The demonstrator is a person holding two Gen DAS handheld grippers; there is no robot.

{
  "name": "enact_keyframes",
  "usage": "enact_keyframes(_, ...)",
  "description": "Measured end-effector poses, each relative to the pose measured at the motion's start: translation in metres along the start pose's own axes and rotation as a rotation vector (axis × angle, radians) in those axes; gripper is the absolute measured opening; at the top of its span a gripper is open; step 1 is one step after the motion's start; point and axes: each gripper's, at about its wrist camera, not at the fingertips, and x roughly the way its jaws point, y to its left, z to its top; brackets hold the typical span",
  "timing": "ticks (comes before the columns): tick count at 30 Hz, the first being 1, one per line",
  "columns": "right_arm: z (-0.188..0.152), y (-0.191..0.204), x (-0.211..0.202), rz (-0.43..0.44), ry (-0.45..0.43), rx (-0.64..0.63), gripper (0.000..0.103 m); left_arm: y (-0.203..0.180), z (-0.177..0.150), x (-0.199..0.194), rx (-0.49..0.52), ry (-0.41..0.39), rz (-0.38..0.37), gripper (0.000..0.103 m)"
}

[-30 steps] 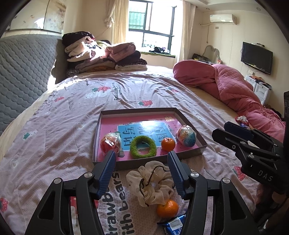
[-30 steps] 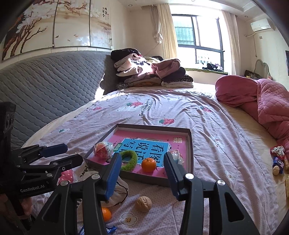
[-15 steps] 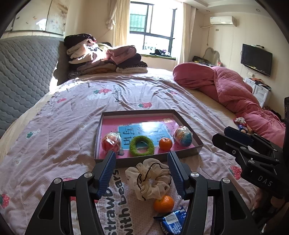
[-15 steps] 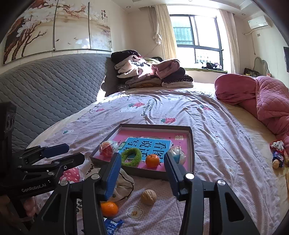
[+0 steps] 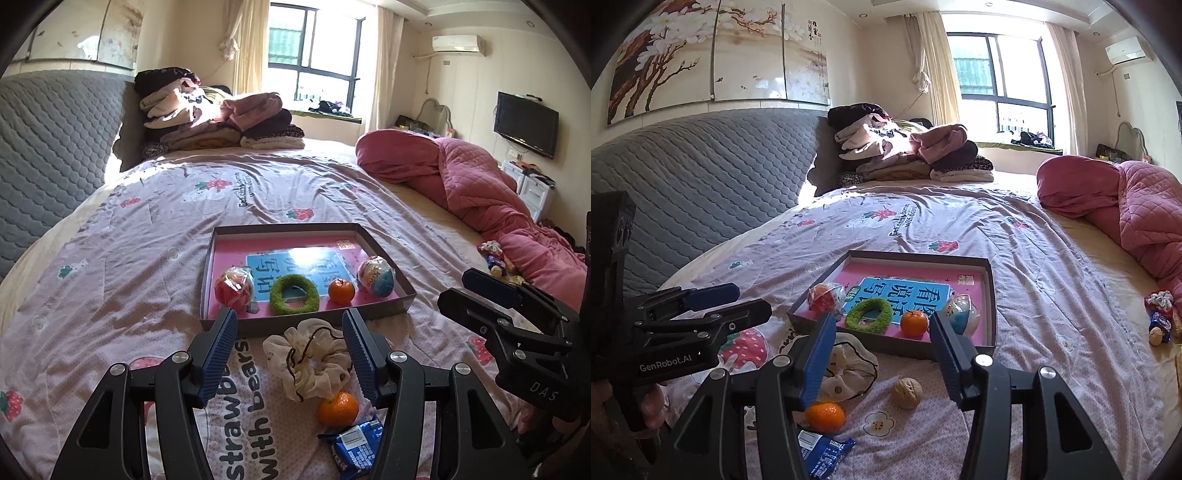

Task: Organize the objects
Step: 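Move the right gripper down to the blue snack packet while the left gripper hovers over the scrunchie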

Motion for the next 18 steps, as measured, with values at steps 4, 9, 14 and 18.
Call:
enact_keyframes(4,-0.005,0.004,0.003,0.008,0.022,-0.004,0.053,-0.001,-0.002,0.003,0.006,0.01,-0.001,0.061)
enact_keyframes(9,-0.013,0.01,0.007,0.007,0.052,-0.017,0.054,-0.004,-0.007,0.008,0.02,0.035,-0.003,0.061)
enact_keyframes(14,-0.019,0.014,0.008,0.008,0.075,-0.018,0.054,-0.002,-0.01,0.011,0.015,0.055,0.009,0.061)
enact_keyframes(18,-0.026,0.018,0.009,0.011,0.095,-0.018,0.054,-0.001,-0.015,0.01,0.012,0.062,0.015,0.061)
